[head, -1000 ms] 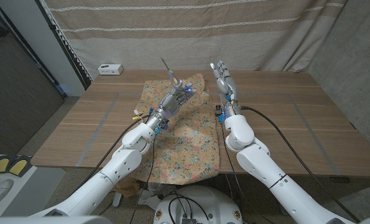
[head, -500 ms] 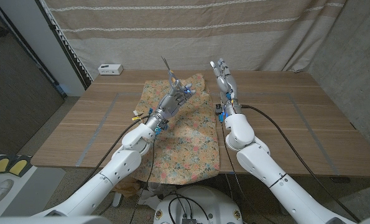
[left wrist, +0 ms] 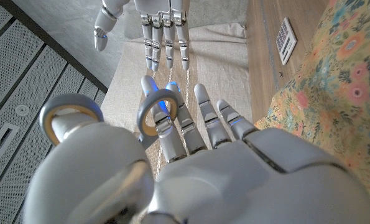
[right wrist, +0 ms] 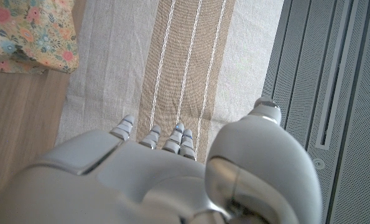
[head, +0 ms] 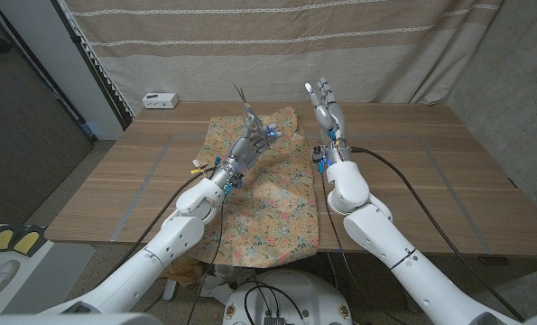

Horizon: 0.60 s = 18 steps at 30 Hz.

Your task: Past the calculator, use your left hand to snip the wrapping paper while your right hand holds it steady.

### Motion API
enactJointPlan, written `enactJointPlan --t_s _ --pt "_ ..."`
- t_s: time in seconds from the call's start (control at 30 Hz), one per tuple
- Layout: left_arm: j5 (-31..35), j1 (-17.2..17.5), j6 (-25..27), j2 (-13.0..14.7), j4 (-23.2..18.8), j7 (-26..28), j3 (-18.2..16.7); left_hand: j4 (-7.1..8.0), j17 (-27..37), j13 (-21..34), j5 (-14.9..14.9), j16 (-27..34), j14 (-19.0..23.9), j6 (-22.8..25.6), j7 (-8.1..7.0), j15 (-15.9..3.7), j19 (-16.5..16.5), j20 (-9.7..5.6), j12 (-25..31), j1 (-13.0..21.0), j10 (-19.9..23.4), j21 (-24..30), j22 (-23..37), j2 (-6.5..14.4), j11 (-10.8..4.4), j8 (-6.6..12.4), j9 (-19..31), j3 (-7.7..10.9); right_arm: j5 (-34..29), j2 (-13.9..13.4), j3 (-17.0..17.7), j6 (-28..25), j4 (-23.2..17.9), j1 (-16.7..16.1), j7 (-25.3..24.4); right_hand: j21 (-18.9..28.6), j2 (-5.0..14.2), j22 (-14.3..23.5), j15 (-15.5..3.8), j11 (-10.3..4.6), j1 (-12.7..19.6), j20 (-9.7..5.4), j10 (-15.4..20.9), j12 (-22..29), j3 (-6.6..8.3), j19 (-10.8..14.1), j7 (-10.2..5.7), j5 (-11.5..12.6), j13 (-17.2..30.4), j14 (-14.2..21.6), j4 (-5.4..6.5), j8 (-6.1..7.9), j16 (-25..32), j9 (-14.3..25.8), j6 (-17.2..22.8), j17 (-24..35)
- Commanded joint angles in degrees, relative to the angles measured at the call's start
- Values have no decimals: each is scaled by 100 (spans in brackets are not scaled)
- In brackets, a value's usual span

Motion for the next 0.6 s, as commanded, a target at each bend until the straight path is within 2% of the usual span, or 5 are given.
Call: enactJointPlan --t_s 0.03,0.17,0.27,0.6 --pt "93 -62 24 43 -30 76 -15 53 44 -42 -50 31 64 -156 298 -844 46 22 13 -166 322 21 23 -45 -233 26 10 -31 -164 -111 51 -167 -143 20 -20 11 -20 -4 35 11 -85 59 -101 -26 -68 -11 10 -32 16 -70 8 -19 2 3 -67 -4" --pt "111 -67 -9 96 -70 -26 -6 101 67 -55 -133 49 103 -127 389 -835 61 84 33 -374 366 25 28 -120 -234 32 13 -56 -122 -156 55 -204 -165 18 50 5 -36 -4 61 19 -114 69 -129 -30 -85 -29 14 -37 16 -91 18 -25 -1 2 -105 -3" --pt "97 -66 -36 105 -82 -90 -4 124 79 -72 -187 74 163 -107 404 -818 103 83 40 -494 393 39 28 -144 -226 37 14 -61 -100 -178 56 -243 -178 14 74 1 -48 -4 74 34 -136 66 -150 -31 -98 -42 29 -41 16 -117 26 -29 -7 1 -138 -3" --pt "66 26 -59 232 -252 -180 -34 121 93 -124 -252 91 212 -78 428 -825 143 67 39 -588 444 43 22 -151 -223 41 14 -48 17 -293 64 -427 -214 24 191 -8 -62 -5 122 80 -186 85 -176 -26 -121 -78 54 -49 15 -163 46 -21 -13 -1 -166 -2"
